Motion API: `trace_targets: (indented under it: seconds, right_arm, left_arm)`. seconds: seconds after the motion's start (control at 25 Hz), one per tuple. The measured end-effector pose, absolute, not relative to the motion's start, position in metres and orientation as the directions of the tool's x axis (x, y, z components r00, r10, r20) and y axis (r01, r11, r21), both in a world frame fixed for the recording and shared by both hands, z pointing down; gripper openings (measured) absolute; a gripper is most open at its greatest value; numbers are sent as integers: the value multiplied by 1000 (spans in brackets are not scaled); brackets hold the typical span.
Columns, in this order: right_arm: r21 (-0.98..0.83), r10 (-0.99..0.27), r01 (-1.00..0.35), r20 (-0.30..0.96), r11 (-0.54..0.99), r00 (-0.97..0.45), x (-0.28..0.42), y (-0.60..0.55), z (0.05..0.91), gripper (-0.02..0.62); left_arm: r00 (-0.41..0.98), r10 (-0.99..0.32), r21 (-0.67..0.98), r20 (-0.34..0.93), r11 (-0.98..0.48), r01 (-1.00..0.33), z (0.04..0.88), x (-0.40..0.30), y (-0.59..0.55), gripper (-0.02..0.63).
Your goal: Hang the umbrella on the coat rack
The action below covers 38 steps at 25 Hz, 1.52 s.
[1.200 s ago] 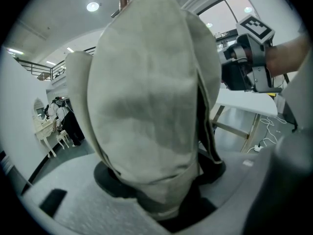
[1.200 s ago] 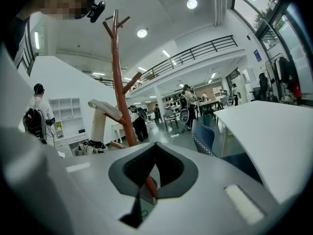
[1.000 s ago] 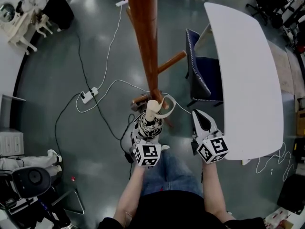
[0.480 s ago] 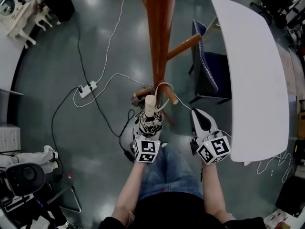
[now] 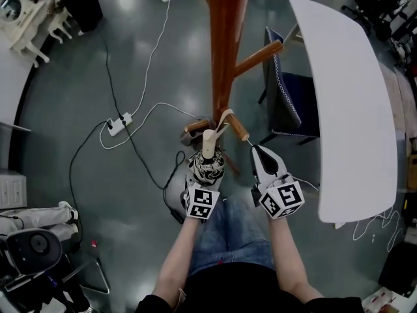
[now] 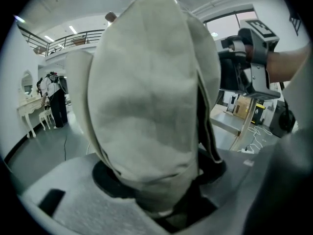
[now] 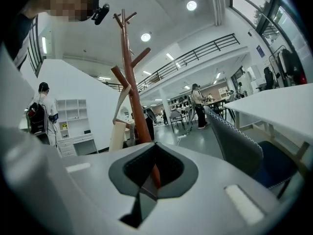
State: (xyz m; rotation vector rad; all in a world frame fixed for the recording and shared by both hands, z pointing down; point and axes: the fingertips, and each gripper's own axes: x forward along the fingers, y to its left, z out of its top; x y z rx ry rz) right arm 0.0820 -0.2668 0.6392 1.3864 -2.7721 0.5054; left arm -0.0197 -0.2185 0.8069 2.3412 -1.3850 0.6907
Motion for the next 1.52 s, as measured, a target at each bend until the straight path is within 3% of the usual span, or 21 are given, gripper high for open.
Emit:
trace_targets:
  seconds: [0.76, 1.12, 1.24, 1.52]
  right_arm:
    - [-291, -782, -786, 158, 546, -602, 71, -261, 629, 11]
    - [-295, -817, -817, 161, 496, -554, 91, -257, 554, 11]
    - [-286, -831, -824, 136, 488, -539, 97, -257, 519, 11]
    - [-265, -854, -839, 88, 476, -512, 110, -260, 455, 11]
  left_arm:
    - [448, -687, 64, 572, -508, -859, 805, -19, -205, 382]
    - [357, -847, 39, 395, -373, -927, 624, -68, -200, 191]
    - [333, -889, 33, 316, -340, -940, 563, -77, -208, 81]
    - [330, -917, 1, 223, -338, -941, 470, -77, -229, 3]
